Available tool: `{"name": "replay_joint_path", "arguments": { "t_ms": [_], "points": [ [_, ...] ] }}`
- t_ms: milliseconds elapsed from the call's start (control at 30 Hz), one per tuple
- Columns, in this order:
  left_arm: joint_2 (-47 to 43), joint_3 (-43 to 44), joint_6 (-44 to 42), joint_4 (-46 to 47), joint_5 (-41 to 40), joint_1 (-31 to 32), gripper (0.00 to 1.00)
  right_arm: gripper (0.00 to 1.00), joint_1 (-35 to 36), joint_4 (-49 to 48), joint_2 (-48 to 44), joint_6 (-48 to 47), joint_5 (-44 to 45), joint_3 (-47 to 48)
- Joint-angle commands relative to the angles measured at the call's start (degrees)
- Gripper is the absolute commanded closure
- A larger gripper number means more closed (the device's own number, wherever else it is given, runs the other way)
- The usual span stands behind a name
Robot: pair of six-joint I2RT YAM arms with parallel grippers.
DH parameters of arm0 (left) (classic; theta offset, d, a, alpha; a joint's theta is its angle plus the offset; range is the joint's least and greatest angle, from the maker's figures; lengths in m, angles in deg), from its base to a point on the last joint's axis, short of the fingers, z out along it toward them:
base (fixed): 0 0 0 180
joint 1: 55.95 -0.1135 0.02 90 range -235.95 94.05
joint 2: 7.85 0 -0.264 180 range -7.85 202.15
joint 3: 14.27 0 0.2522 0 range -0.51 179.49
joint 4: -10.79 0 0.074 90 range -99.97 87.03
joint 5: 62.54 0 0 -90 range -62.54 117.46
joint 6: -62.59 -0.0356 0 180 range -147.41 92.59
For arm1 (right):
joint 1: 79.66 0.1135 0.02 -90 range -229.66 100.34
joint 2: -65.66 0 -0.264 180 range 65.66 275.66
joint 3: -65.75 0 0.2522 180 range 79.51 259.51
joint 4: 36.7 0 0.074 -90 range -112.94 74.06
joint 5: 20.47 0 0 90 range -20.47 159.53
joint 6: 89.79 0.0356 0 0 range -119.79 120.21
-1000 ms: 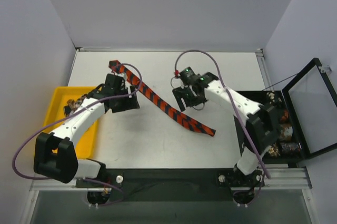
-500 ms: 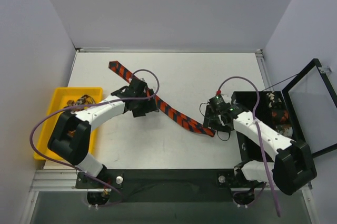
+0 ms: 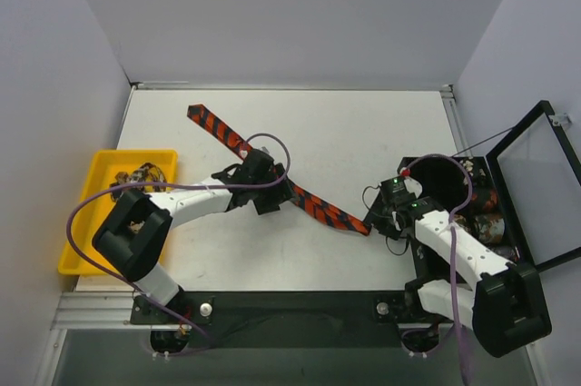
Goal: Roll the ties
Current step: Flatten the tie
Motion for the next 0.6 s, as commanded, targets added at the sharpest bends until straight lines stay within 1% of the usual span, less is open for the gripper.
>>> {"name": "replay_joint_path", "arguments": {
  "t_ms": [0,100,233,333,433,567],
  "points": [
    [0.5,-0.8,4.8,7.4,-0.3,3.2,0.22,0.55,-1.5,-3.2,-1.2,2.1,-1.8,-2.6],
    [1.4,-2.0,7.3,10.2,-1.5,5.4,0.23,0.57,-3.4,-5.2,-1.9,2.1,-4.3,-4.1],
    [2.9,-3.8,10.0,16.7,-5.0,7.9,0.24,0.58,-5.0,-7.3,-3.0,1.9,-5.5,-5.6],
    [4.9,-4.5,12.3,20.7,-5.4,9.1,0.26,0.58,-5.5,-7.9,-3.0,1.5,-6.4,-5.9],
    [7.3,-4.1,13.6,24.0,-5.6,9.9,0.28,0.59,-6.1,-8.5,-3.1,1.1,-7.1,-6.1],
    [9.3,-2.3,14.1,25.6,-5.6,11.1,0.33,0.59,-6.7,-8.9,-2.9,0.5,-8.0,-6.6]
  ]
}}
